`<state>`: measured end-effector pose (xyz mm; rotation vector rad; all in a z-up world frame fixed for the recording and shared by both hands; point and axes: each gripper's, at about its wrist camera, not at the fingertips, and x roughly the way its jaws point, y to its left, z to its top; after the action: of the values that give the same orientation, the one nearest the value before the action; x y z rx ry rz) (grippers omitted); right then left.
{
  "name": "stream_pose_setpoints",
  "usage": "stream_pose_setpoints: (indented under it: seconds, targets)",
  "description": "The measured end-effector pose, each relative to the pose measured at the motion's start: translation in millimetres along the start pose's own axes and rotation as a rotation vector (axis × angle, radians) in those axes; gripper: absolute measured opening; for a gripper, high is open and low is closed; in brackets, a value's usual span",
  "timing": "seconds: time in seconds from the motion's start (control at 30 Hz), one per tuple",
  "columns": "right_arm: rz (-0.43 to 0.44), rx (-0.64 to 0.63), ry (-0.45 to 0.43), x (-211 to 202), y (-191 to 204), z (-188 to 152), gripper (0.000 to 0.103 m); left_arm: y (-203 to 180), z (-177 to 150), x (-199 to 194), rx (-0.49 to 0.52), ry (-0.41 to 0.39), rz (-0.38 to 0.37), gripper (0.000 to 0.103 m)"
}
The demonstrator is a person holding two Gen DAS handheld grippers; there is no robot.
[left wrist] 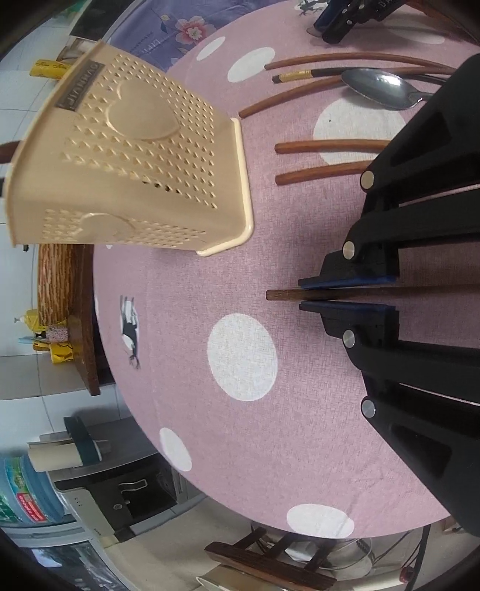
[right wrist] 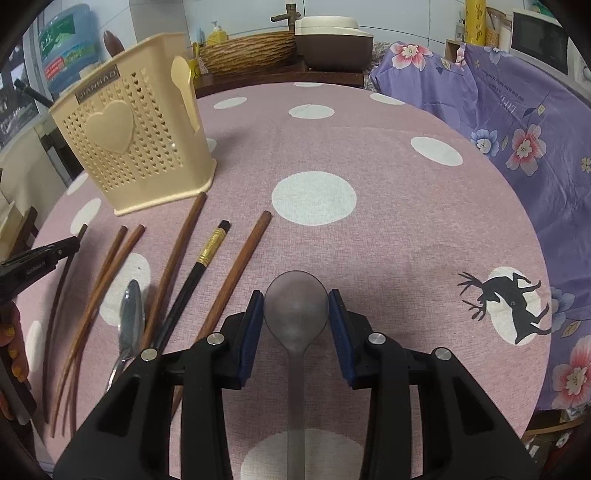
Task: Organize utensils
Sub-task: 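Lift the brown chopstick with the left tool while the right tool lifts the clear spoon, then carry both utensils to the beige holder and lower the chopstick into it with the left tool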
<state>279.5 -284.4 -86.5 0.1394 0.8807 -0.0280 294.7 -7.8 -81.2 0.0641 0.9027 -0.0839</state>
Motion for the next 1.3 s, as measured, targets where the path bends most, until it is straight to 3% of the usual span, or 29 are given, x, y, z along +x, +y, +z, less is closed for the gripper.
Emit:
stream_pose_setpoints:
  seconds: [0.6, 1.1, 1.3]
  targets:
    - [0.207, -0.002, -0.217, -126, 7, 32, 0.036, 17, 30, -159, -0.034, -0.356, -0.131, 0.008]
    - [0.234, -0.034, -0.231, -136, 17, 42, 0.036, 11, 38, -187, -0.02, -0.432, -0.155, 0.008]
    - [0.292, -0.087, -0.27, -152, 33, 74, 0.036, 7, 64, -212, -0.015, -0.45, -0.271, 0.008]
